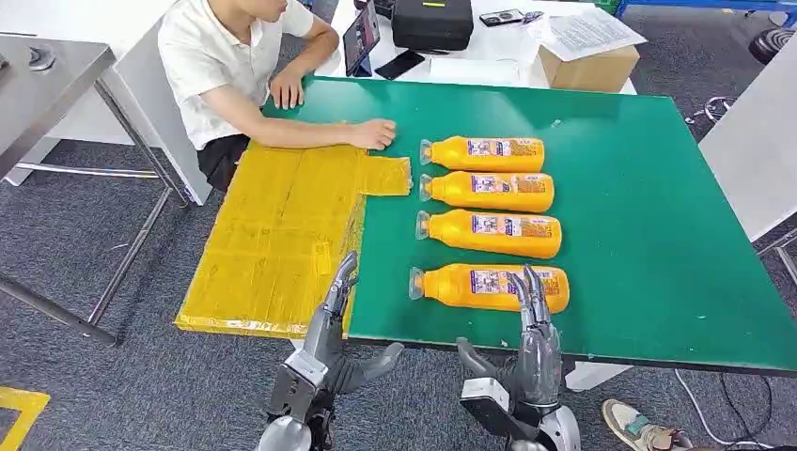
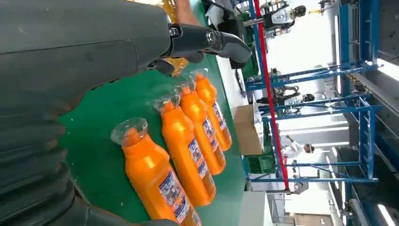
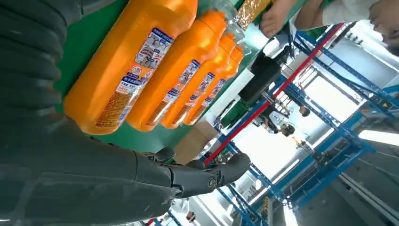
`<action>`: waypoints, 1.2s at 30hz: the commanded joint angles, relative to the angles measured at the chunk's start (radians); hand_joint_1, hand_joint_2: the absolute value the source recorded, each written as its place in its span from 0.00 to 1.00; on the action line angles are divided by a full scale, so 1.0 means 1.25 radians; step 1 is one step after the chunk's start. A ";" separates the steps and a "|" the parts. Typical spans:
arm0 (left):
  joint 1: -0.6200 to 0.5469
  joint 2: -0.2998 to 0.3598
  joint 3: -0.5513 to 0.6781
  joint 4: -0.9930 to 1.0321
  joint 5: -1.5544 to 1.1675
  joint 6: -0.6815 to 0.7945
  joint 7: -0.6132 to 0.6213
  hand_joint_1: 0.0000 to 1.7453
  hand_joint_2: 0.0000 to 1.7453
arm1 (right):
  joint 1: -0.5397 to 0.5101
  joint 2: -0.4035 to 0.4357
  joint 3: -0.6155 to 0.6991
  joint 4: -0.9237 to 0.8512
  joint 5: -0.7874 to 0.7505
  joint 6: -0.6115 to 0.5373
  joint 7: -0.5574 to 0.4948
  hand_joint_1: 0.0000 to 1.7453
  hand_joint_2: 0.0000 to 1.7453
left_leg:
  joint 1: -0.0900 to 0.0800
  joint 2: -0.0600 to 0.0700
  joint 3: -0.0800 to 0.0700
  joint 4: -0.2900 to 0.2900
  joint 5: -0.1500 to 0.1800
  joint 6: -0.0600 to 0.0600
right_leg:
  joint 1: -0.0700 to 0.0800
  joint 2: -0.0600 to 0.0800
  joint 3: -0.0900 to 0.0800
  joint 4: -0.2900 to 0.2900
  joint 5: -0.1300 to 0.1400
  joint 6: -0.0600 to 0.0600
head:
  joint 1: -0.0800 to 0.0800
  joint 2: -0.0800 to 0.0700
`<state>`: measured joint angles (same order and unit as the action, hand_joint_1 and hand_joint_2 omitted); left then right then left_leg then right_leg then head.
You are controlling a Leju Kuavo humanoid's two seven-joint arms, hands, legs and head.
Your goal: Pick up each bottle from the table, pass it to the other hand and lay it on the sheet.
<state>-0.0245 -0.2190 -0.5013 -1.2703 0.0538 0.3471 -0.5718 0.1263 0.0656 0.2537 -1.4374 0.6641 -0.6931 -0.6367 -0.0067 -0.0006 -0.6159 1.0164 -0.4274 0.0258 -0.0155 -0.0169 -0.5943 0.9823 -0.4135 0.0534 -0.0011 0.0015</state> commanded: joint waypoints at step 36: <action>-0.035 -0.017 -0.001 0.035 -0.024 -0.017 0.024 0.00 1.00 | -0.320 -0.233 0.021 0.373 0.360 0.117 0.339 0.00 1.00 | -0.001 0.001 0.002 0.000 0.001 0.001 | -0.001 0.002 0.002 -0.001 0.002 0.001 | 0.000 0.000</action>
<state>-0.0378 -0.2331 -0.4890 -1.2703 0.0217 0.3220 -0.5505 -0.1387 -0.2018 0.1815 -1.1376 1.1131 -0.6055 -0.2316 -0.0087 -0.0026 -0.6165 1.0169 -0.4251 0.0290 -0.0175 -0.0183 -0.5936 0.9822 -0.4111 0.0567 -0.0011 0.0015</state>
